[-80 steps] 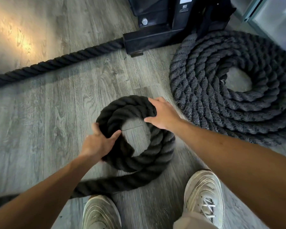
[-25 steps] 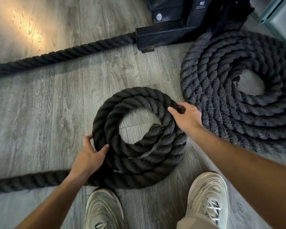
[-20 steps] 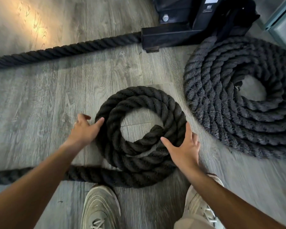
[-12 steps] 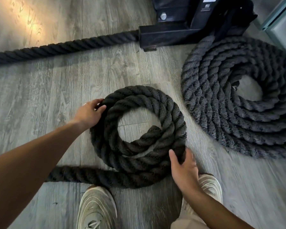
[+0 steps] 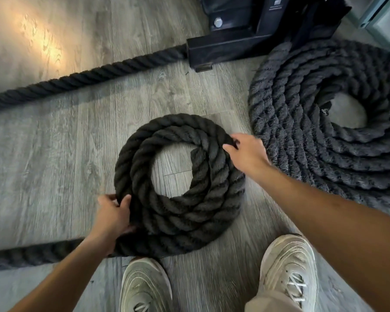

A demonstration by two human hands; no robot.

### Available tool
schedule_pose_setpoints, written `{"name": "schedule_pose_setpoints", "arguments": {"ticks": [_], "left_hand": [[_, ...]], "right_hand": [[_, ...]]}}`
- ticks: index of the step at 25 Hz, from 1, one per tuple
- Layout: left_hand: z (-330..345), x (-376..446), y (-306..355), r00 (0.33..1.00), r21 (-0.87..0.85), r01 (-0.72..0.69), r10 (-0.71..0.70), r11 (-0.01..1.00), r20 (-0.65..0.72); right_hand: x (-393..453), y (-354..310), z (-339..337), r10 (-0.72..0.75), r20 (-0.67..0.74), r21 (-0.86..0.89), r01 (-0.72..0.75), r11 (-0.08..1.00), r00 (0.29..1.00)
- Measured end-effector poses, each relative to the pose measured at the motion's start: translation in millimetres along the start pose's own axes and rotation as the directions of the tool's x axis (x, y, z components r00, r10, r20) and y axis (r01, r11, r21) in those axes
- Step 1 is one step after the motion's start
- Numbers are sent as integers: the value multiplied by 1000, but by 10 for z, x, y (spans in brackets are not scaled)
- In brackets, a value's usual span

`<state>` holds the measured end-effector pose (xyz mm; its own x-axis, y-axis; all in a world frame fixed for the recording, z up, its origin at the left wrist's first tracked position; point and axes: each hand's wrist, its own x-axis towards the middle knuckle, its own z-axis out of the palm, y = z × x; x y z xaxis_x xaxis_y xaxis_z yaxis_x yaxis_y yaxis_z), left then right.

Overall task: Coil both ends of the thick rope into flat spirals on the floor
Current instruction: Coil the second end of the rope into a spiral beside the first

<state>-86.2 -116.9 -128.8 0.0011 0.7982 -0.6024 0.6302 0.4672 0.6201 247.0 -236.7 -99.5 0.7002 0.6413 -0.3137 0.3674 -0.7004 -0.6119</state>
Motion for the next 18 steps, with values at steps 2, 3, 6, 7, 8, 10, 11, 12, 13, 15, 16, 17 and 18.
{"name": "schedule_pose_setpoints", "arguments": {"ticks": [2,3,6,7,8,10,11,12,13,15,16,17,18], "left_hand": [[-61,39,27,996,-68,78,-74,995,58],[-95,112,76,995,-40,77,-74,996,73],[-146,397,366,999,90,-49,49,995,13],[-124,506,499,994,112,-111,111,987,7],[-93,593,636,986,140,-168,166,976,25],[-17,732,858,970,221,-243,233,944,71],[15,786,916,963,276,-268,253,923,88],[29,823,935,957,341,-289,273,895,93],[22,851,923,951,398,-307,296,865,90],[-32,853,875,961,402,-270,268,875,62],[-60,807,840,974,349,-224,220,910,52],[-84,739,778,984,273,-179,172,945,51],[-88,631,694,991,196,-132,124,972,52]], "right_hand": [[55,-57,53,26,-18,25,-26,999,999],[-45,-32,112,76,-29,73,-74,995,997],[-775,206,378,240,-22,166,-233,958,971],[-1074,282,461,260,-2,162,-256,953,966],[-1327,337,531,264,29,165,-265,950,964],[-1584,397,646,277,95,192,-291,937,956],[-1593,414,689,293,124,202,-313,928,948],[-1550,407,701,306,145,202,-331,922,941],[-1486,389,689,310,152,189,-335,923,939],[-1289,350,592,281,118,142,-296,945,952],[-1148,335,513,263,93,126,-274,954,960],[-974,314,424,251,70,133,-259,957,965],[-764,286,328,251,53,151,-256,955,967]]}}
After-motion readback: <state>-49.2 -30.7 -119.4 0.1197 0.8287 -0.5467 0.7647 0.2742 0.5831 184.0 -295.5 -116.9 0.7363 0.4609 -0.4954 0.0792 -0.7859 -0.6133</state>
